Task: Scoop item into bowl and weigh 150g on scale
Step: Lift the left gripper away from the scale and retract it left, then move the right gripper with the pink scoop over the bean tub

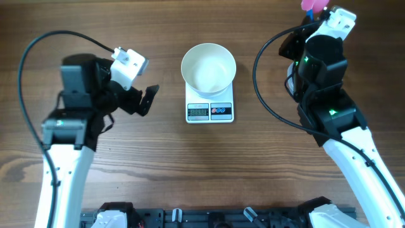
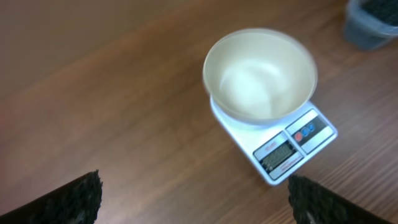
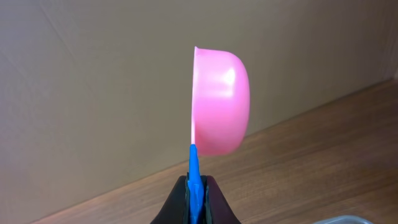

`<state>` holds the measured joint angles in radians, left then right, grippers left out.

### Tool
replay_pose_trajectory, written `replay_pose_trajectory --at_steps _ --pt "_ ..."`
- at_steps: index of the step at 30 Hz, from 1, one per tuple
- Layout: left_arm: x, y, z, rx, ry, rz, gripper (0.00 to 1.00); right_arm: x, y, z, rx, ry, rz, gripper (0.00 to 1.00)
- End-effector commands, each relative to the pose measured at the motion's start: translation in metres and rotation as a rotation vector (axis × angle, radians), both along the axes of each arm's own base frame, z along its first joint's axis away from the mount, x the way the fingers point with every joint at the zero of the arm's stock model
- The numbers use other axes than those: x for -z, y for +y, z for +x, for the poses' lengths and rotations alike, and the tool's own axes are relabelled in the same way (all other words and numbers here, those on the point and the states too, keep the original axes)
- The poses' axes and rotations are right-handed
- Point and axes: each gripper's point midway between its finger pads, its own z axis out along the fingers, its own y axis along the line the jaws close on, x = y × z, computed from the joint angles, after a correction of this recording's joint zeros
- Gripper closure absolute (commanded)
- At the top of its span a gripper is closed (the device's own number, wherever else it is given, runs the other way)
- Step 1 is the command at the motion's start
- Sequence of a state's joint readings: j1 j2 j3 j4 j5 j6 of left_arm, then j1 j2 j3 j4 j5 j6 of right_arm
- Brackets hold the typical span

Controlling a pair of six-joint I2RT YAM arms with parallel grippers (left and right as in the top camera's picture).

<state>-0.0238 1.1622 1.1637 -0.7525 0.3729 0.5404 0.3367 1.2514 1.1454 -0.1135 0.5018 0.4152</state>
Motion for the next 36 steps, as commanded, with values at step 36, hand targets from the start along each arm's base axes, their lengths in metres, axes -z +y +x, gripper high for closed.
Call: replay_pose_trajectory --at_steps 36 --pt "-0.050 -0.006 -0.023 0.220 -0.038 0.151 0.00 0.090 0.065 -0.039 -0.538 0.438 0.092 0.96"
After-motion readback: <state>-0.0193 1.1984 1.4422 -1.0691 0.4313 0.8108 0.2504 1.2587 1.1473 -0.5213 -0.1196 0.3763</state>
